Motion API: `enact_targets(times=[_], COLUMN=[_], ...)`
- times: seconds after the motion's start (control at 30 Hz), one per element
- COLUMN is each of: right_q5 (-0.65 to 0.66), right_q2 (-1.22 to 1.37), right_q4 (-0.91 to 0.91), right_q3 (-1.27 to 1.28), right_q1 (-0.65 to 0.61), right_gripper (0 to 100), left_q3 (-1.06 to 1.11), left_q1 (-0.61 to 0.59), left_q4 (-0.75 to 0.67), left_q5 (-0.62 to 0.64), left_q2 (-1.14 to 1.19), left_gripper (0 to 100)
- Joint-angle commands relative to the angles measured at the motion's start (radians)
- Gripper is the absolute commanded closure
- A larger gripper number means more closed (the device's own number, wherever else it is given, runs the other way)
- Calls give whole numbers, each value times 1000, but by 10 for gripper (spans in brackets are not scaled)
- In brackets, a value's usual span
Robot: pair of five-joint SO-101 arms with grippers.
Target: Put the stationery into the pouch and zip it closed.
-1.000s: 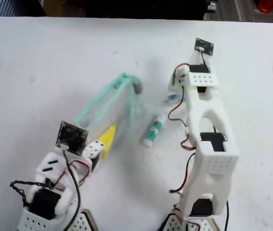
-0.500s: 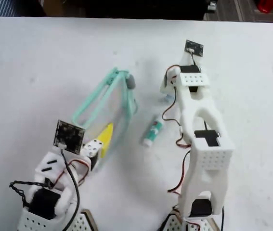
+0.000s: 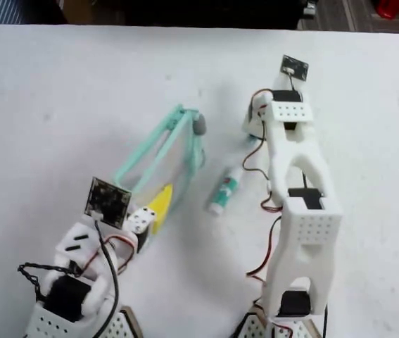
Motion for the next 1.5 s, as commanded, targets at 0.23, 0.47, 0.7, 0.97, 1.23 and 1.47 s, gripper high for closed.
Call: enact_targets(times=[0.23,0.47,0.7,0.97,1.23,1.47], right_q5=[2,2,-8,0,0,2], right_q2=[-122,-53,50,62,54,-170], right_q4=[-7,-116,-225,-219,-130,18], right_q3=[-23,-25,-25,-23,-25,-25], right_q1=[-16,-67,-30,-21,1,1], right_gripper=[755,733,734,972,982,982], left_q3=[-6,-5,-5,-5,34,31], left_q1=[16,16,16,18,18,8], left_q4=[-29,-26,-23,-23,-66,-57], left_q5=[5,8,8,9,8,11], left_q2=[-12,-12,-12,-12,-12,-12], left_gripper=[805,805,805,805,805,805])
